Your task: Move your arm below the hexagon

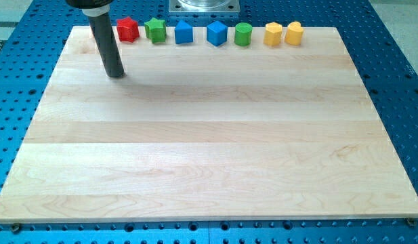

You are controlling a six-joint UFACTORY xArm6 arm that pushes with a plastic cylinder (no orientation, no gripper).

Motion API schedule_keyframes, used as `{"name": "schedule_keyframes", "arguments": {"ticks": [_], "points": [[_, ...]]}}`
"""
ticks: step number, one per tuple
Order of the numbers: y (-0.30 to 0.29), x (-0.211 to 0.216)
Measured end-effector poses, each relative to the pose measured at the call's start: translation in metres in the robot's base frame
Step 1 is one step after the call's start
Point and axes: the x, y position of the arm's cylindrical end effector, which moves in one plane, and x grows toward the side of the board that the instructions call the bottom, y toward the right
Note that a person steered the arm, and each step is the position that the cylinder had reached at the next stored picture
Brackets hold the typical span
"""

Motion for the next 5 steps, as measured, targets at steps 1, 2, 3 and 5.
{"name": "schedule_keyframes", "arguments": {"ticks": [1, 2, 3, 5], "points": [[0.0, 0.0], [0.0, 0.0014], [-0.0039, 0.0031], [-0.0038, 0.0064]]}}
